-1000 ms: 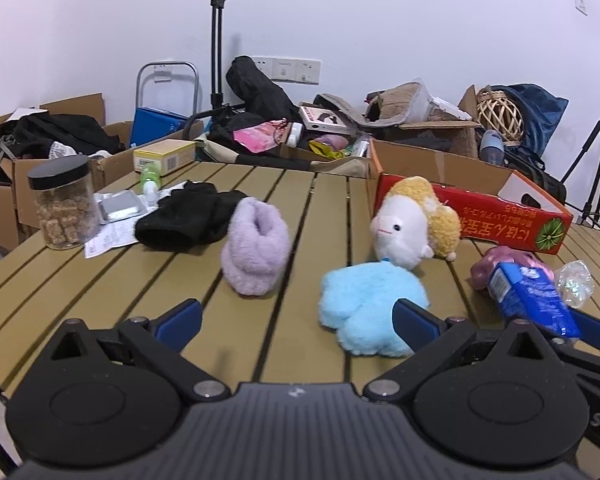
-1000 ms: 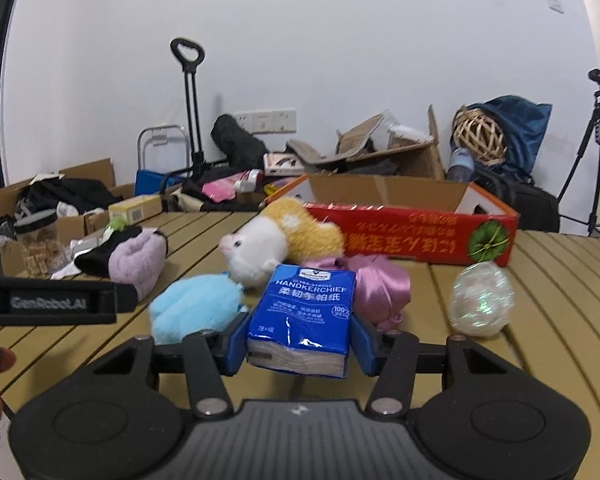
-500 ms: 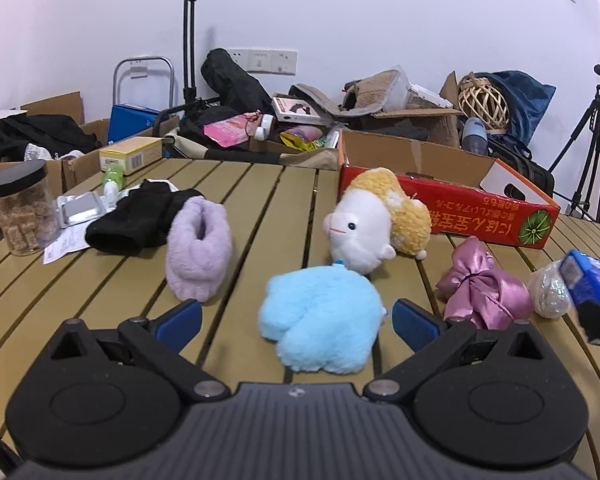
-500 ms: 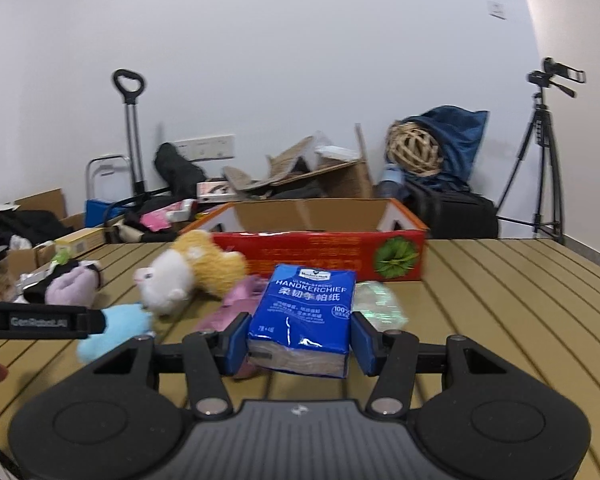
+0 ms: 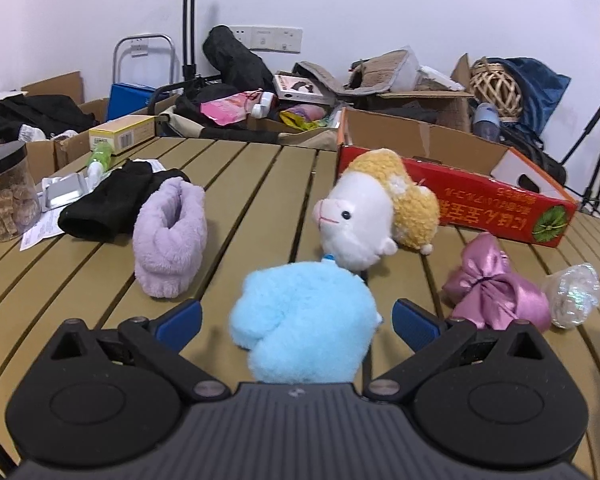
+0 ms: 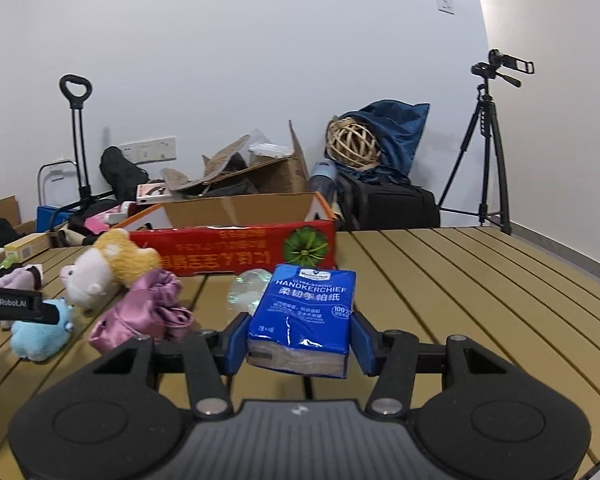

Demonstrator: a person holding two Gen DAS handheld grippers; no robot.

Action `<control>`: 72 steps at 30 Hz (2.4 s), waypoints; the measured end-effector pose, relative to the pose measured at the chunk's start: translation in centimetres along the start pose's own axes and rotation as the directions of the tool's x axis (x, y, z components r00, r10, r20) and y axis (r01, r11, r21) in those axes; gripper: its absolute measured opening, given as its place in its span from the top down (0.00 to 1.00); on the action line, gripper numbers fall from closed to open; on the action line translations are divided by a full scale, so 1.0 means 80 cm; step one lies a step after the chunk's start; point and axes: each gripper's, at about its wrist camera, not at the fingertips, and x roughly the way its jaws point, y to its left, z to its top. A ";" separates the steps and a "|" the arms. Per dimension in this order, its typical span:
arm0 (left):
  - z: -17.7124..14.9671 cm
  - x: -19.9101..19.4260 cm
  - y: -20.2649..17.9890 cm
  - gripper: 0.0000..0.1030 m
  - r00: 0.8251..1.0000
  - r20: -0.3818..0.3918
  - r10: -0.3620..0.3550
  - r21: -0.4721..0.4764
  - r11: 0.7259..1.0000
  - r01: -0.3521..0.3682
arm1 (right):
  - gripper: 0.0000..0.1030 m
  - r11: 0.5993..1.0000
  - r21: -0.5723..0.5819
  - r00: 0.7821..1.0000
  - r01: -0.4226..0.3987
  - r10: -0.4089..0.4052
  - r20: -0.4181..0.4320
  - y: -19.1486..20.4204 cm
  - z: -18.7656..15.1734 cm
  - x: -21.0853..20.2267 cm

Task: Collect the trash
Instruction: 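Grasp the light blue plush with the left gripper while the right gripper holds the tissue pack, then carry the blue tissue pack and light blue plush down over the black bin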

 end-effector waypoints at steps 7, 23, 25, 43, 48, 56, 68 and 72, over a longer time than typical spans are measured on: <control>-0.001 0.011 -0.002 0.00 1.000 0.004 0.028 -0.012 1.000 -0.028 | 0.50 1.000 -0.009 1.000 0.010 -0.010 0.002 -0.009 -0.005 0.000; -0.002 0.025 -0.002 0.02 0.999 -0.010 0.031 -0.039 0.999 -0.031 | 0.49 1.000 -0.021 1.000 0.021 -0.021 0.007 -0.011 -0.010 0.002; -0.003 0.026 0.000 0.04 1.000 -0.014 0.018 -0.043 0.999 -0.019 | 0.49 1.000 -0.022 1.000 0.020 -0.020 0.008 -0.012 -0.010 0.003; -0.003 0.027 0.010 0.25 0.999 -0.020 -0.042 -0.089 0.995 0.040 | 0.49 1.000 -0.026 1.000 0.014 -0.014 0.008 -0.009 -0.011 0.002; -0.003 0.024 0.009 0.27 0.999 -0.005 -0.039 -0.081 0.996 0.039 | 0.49 0.999 -0.033 1.000 0.008 -0.008 0.007 -0.005 -0.013 0.002; -0.004 0.015 0.008 0.27 0.999 0.022 -0.024 -0.070 0.997 0.025 | 0.49 0.999 -0.037 1.000 -0.004 0.004 0.010 -0.006 -0.014 -0.001; -0.005 -0.023 0.005 0.27 0.994 0.099 -0.054 -0.035 0.998 0.058 | 0.49 0.998 -0.050 0.999 -0.031 0.033 0.027 -0.007 -0.013 -0.016; -0.006 -0.039 0.003 0.27 0.989 0.125 -0.073 -0.017 0.997 0.075 | 0.49 0.998 -0.053 0.998 -0.041 0.043 0.035 -0.006 -0.012 -0.022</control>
